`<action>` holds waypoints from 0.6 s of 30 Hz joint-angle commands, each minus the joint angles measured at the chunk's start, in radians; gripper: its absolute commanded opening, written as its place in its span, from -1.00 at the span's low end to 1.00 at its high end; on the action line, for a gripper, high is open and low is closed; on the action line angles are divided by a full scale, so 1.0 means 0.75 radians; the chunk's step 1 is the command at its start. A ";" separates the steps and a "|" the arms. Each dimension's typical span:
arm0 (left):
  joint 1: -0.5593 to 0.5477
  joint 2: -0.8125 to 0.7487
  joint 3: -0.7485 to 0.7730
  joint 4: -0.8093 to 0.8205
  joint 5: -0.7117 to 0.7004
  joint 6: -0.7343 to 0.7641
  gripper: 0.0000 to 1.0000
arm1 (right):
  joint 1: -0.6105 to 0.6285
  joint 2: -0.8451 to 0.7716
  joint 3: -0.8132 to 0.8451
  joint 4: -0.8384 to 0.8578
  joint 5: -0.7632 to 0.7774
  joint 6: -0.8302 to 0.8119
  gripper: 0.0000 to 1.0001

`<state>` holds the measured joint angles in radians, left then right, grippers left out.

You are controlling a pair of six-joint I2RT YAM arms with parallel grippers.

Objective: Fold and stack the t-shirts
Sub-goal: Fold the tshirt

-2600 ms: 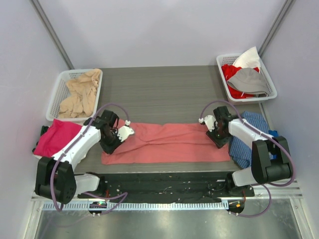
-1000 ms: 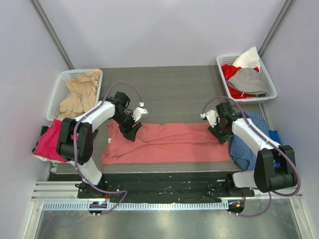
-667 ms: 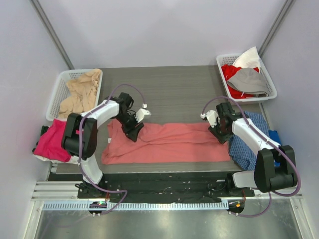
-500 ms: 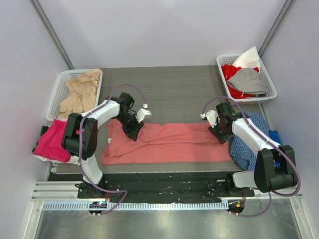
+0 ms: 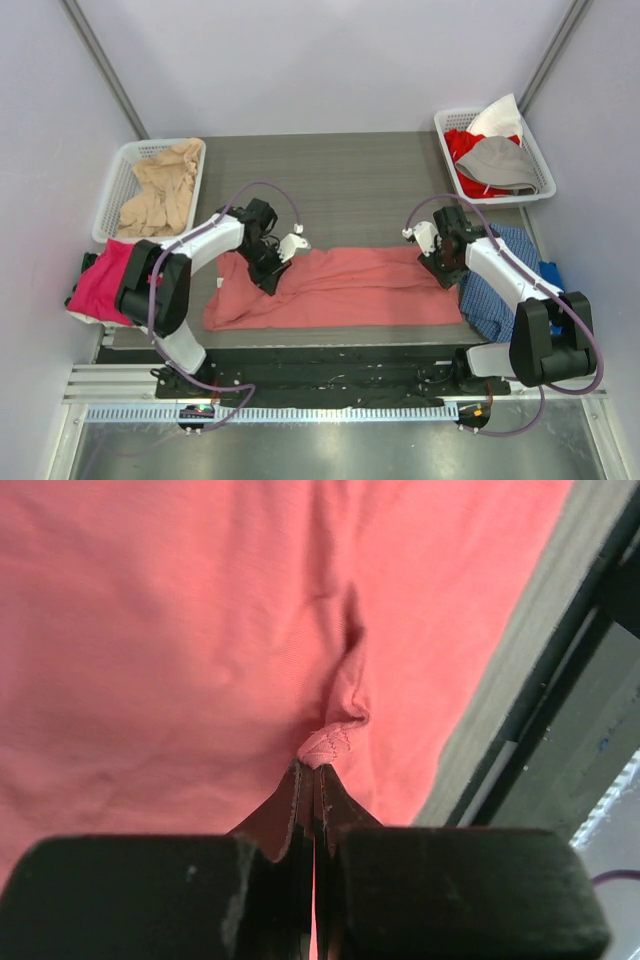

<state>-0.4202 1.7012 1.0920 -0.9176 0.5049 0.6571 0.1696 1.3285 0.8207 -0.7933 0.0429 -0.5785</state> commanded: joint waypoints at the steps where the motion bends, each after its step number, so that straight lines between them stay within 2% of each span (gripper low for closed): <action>1: -0.043 -0.147 -0.061 -0.026 -0.019 -0.040 -1.00 | 0.003 -0.031 0.002 0.017 0.010 -0.014 -0.33; 11: -0.194 -0.286 -0.137 -0.065 -0.062 -0.127 -0.98 | 0.003 -0.029 0.000 0.017 0.002 -0.012 -0.34; 12: -0.211 -0.296 -0.147 -0.065 -0.058 -0.134 -0.84 | 0.003 -0.027 0.000 0.017 0.000 -0.010 -0.33; 15: -0.278 -0.307 -0.153 -0.065 -0.051 -0.156 -0.62 | 0.003 -0.023 0.002 0.019 0.004 -0.012 -0.34; 17: -0.311 -0.329 -0.159 -0.059 -0.043 -0.174 -0.58 | 0.005 -0.023 0.006 0.017 0.002 -0.012 -0.34; 18: -0.315 -0.341 -0.163 -0.057 -0.037 -0.179 -0.50 | 0.003 -0.027 0.008 0.015 0.002 -0.012 -0.34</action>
<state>-0.6235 1.5005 0.9775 -0.9478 0.4553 0.5606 0.1696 1.3285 0.8207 -0.7929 0.0425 -0.5785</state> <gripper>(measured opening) 0.201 0.333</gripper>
